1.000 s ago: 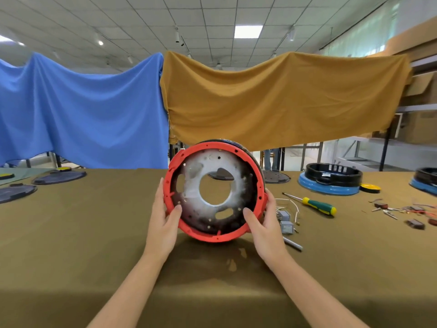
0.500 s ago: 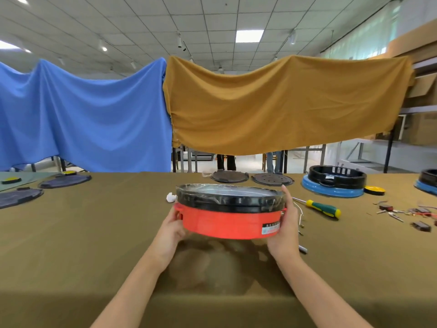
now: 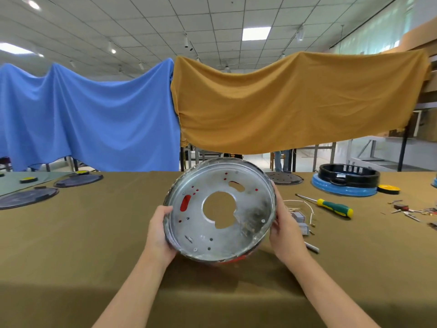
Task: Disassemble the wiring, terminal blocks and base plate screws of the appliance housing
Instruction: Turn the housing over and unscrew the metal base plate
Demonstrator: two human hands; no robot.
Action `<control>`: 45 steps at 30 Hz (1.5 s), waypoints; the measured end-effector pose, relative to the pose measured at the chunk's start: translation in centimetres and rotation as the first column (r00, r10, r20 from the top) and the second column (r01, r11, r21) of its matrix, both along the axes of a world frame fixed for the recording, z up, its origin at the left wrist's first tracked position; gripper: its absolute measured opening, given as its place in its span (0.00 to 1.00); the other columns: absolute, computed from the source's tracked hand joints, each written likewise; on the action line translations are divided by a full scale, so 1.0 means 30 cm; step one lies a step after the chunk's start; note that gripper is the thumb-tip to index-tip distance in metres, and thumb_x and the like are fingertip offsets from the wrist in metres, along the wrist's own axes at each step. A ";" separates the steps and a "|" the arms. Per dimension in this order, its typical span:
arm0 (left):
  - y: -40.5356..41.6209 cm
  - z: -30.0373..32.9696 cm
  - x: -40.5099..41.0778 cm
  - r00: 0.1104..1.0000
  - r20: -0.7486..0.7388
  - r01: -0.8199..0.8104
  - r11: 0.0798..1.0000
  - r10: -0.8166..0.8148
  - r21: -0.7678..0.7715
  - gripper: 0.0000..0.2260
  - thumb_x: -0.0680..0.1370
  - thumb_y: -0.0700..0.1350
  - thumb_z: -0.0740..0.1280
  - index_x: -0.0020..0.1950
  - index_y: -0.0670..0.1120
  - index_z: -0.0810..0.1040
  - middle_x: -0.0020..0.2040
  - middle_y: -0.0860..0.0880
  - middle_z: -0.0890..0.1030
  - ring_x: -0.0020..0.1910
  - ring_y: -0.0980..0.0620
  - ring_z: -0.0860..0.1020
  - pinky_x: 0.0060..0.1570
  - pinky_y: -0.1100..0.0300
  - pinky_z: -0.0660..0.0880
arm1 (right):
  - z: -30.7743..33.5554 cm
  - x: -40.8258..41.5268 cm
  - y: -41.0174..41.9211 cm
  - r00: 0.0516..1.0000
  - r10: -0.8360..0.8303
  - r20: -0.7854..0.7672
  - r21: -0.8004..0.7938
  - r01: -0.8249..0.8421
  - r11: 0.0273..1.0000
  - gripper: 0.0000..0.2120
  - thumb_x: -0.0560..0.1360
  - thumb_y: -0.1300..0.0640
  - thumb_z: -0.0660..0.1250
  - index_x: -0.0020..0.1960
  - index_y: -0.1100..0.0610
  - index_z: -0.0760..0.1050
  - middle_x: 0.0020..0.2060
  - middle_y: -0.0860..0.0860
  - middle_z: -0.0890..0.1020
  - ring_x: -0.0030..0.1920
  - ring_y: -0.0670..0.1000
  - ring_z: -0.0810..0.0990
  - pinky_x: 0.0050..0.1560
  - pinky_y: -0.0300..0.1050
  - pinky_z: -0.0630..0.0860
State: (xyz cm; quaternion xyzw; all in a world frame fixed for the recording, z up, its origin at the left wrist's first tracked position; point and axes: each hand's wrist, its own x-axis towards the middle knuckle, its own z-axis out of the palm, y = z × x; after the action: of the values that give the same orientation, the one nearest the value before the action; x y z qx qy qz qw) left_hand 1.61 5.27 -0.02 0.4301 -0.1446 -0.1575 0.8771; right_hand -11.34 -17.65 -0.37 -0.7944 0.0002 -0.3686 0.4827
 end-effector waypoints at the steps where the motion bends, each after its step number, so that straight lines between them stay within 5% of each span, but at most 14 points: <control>1: -0.001 0.001 -0.002 1.000 -0.004 -0.028 1.000 0.028 -0.008 0.12 0.76 0.48 0.62 0.46 0.46 0.85 0.44 0.45 0.85 0.40 0.47 0.84 0.37 0.54 0.80 | 0.001 -0.001 0.000 1.000 0.019 0.007 0.025 -0.019 1.000 0.41 0.79 0.77 0.55 0.73 0.34 0.56 0.66 0.29 0.67 0.64 0.24 0.66 0.56 0.19 0.65; 7: -0.009 0.012 -0.015 0.991 0.056 -0.121 0.992 0.123 -0.047 0.17 0.78 0.49 0.62 0.63 0.45 0.79 0.58 0.42 0.83 0.52 0.43 0.82 0.49 0.47 0.79 | -0.004 -0.010 -0.015 0.987 0.127 0.094 0.260 -0.148 0.954 0.20 0.86 0.57 0.50 0.71 0.41 0.71 0.64 0.38 0.80 0.64 0.41 0.78 0.53 0.36 0.79; 10: -0.013 0.013 -0.010 0.979 0.103 -0.167 0.982 0.176 -0.087 0.13 0.79 0.47 0.61 0.61 0.49 0.81 0.59 0.43 0.82 0.56 0.42 0.81 0.57 0.42 0.77 | -0.011 -0.019 -0.006 0.971 0.229 0.063 0.266 -0.238 0.934 0.19 0.80 0.45 0.61 0.71 0.37 0.70 0.66 0.39 0.78 0.65 0.41 0.77 0.55 0.37 0.79; 14: -0.023 0.009 -0.001 0.953 0.202 -0.212 0.973 0.226 -0.089 0.16 0.79 0.47 0.63 0.67 0.49 0.76 0.62 0.44 0.81 0.61 0.43 0.80 0.59 0.43 0.76 | -0.026 -0.011 -0.012 0.986 0.162 0.038 0.202 -0.166 0.965 0.28 0.74 0.53 0.69 0.71 0.36 0.68 0.64 0.36 0.78 0.65 0.39 0.76 0.57 0.34 0.77; 17: -0.045 -0.005 -0.011 0.936 0.324 -0.179 0.979 0.140 0.093 0.19 0.75 0.44 0.70 0.66 0.51 0.77 0.60 0.46 0.82 0.58 0.45 0.81 0.54 0.50 0.80 | -0.026 -0.005 -0.032 0.993 0.030 0.111 0.253 -0.057 0.966 0.29 0.75 0.66 0.68 0.68 0.39 0.71 0.58 0.38 0.81 0.60 0.40 0.79 0.50 0.32 0.78; 19: -0.059 -0.024 -0.013 0.934 0.350 -0.156 0.964 0.073 0.215 0.27 0.70 0.41 0.75 0.67 0.53 0.74 0.61 0.47 0.82 0.58 0.46 0.81 0.57 0.48 0.79 | -0.020 -0.004 -0.035 0.987 -0.081 0.141 0.261 0.042 0.964 0.32 0.77 0.68 0.66 0.65 0.33 0.69 0.56 0.30 0.79 0.58 0.33 0.77 0.49 0.26 0.75; 23: -0.070 -0.041 -0.008 0.914 0.405 -0.140 0.951 0.018 0.274 0.25 0.75 0.35 0.72 0.66 0.56 0.73 0.59 0.50 0.83 0.57 0.48 0.82 0.50 0.51 0.81 | -0.015 -0.002 -0.029 0.980 -0.137 0.146 0.227 0.102 0.969 0.31 0.80 0.66 0.65 0.65 0.30 0.65 0.55 0.20 0.74 0.59 0.25 0.72 0.51 0.19 0.69; 26: -0.071 -0.038 -0.013 0.924 0.382 -0.142 0.952 0.028 0.273 0.21 0.77 0.38 0.70 0.65 0.58 0.74 0.58 0.52 0.84 0.54 0.50 0.83 0.43 0.56 0.82 | -0.022 0.006 -0.039 0.978 -0.153 0.143 0.219 0.120 0.968 0.27 0.81 0.64 0.64 0.71 0.38 0.66 0.54 0.19 0.73 0.59 0.24 0.71 0.51 0.18 0.68; 31: -0.074 -0.043 -0.012 0.889 0.458 -0.173 0.930 0.005 0.325 0.27 0.77 0.35 0.70 0.70 0.57 0.70 0.60 0.54 0.82 0.59 0.51 0.81 0.56 0.51 0.80 | -0.025 0.009 -0.051 0.961 -0.244 0.131 0.187 0.218 0.958 0.28 0.80 0.64 0.66 0.75 0.43 0.66 0.52 0.19 0.74 0.56 0.24 0.72 0.49 0.18 0.67; 38: -0.082 -0.063 -0.018 0.809 0.588 -0.298 0.859 -0.005 0.417 0.45 0.63 0.35 0.82 0.73 0.54 0.62 0.63 0.58 0.76 0.59 0.66 0.76 0.51 0.72 0.75 | -0.028 0.014 -0.051 0.948 -0.305 0.091 0.149 0.289 0.946 0.26 0.80 0.62 0.66 0.75 0.46 0.65 0.53 0.28 0.74 0.57 0.35 0.73 0.46 0.18 0.67; 42: -0.086 -0.072 -0.006 0.819 0.573 -0.342 0.797 -0.006 0.497 0.45 0.61 0.42 0.84 0.70 0.58 0.62 0.61 0.62 0.76 0.57 0.69 0.76 0.59 0.63 0.73 | -0.035 0.018 -0.049 0.935 -0.348 0.072 0.157 0.334 0.929 0.24 0.79 0.63 0.68 0.71 0.47 0.67 0.50 0.30 0.76 0.50 0.27 0.74 0.45 0.23 0.69; 45: -0.088 -0.080 0.000 0.817 0.576 -0.366 0.774 0.003 0.516 0.44 0.62 0.44 0.83 0.71 0.58 0.63 0.59 0.65 0.78 0.57 0.67 0.77 0.56 0.65 0.73 | -0.040 0.027 -0.053 0.931 -0.363 0.048 0.227 0.343 0.911 0.23 0.78 0.62 0.69 0.69 0.47 0.67 0.48 0.32 0.75 0.47 0.25 0.75 0.42 0.24 0.70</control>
State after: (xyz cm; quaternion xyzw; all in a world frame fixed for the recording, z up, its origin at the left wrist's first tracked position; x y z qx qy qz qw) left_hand 1.62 2.64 -2.43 0.7264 -0.2847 0.0248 0.6251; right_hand -10.54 -19.24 -1.57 -0.7070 0.1620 -0.4827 0.4908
